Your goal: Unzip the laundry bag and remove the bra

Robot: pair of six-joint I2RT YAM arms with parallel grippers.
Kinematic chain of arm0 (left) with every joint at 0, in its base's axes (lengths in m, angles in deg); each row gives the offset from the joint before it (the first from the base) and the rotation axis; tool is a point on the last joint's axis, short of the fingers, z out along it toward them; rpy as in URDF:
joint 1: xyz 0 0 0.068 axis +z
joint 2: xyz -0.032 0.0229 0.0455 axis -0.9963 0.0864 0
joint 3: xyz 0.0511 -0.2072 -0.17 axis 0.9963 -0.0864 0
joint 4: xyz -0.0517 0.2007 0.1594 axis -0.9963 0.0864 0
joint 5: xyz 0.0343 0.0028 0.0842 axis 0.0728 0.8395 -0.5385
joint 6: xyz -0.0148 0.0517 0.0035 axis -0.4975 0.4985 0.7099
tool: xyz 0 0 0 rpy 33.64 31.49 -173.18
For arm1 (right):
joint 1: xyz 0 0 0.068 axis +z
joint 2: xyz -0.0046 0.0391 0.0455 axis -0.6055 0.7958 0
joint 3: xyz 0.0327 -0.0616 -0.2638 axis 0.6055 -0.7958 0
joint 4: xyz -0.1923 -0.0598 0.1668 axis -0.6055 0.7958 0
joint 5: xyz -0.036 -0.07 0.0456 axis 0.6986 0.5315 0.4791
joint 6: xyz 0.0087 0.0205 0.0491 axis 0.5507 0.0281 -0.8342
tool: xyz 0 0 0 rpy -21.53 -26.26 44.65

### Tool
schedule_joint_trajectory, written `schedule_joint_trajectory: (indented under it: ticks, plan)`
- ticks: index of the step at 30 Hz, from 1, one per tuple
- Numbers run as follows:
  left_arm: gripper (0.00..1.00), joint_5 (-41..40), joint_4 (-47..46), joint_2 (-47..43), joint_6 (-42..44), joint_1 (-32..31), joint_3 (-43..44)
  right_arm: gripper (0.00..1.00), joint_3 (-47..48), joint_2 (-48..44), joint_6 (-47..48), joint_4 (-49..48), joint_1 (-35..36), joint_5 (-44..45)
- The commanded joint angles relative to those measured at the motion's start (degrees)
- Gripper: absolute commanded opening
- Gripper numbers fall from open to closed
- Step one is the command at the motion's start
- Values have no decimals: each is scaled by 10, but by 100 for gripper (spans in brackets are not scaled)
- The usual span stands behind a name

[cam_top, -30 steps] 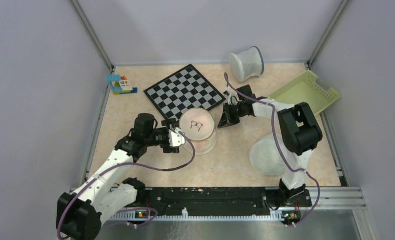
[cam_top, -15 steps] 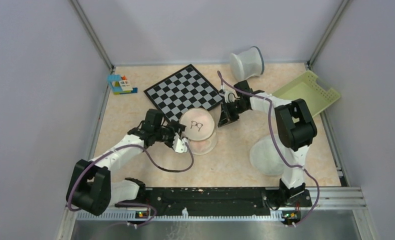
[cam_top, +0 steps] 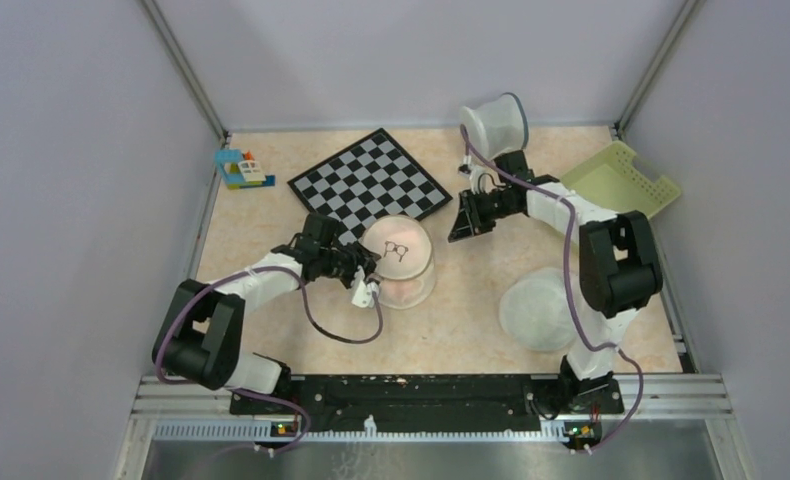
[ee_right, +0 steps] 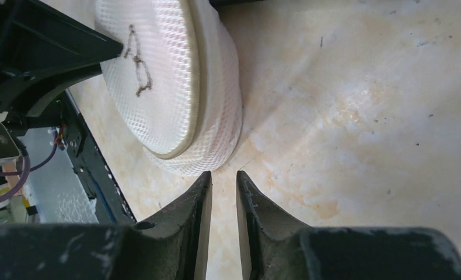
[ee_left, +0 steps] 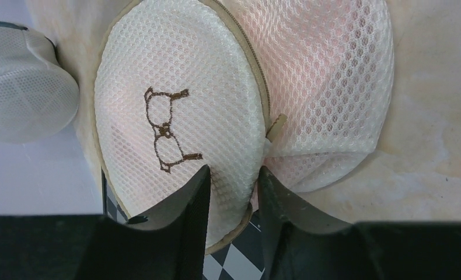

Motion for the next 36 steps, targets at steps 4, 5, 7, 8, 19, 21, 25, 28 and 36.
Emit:
schedule_joint_trajectory:
  ticks: [4,5,7,8,19,21,25,28,36]
  plan:
    - [23,51,35,-34,-80,-15,44,27,-42,-126,28,-47,-9,-25]
    - [20,51,39,-41,-104,-17,45,30,-50,-139,20,-58,-9,-25]
    - [10,47,51,-52,-152,-23,50,37,-68,-166,-11,-80,-9,-24]
    - [7,46,58,-55,-172,-26,53,40,-75,-176,-23,-90,-9,-24]
    - [0,74,161,0,-463,-32,194,60,-182,-280,-162,-194,-8,-91]
    - [0,94,182,21,-512,-32,225,57,-192,-290,-178,-205,-3,-103]
    - [0,129,199,56,-623,-32,269,53,-222,-312,-209,-241,16,-113]
    - [0,146,200,75,-683,-31,293,47,-254,-336,-221,-314,33,-95]
    - [0,196,223,124,-791,-32,344,44,-303,-390,-98,-402,83,-6]
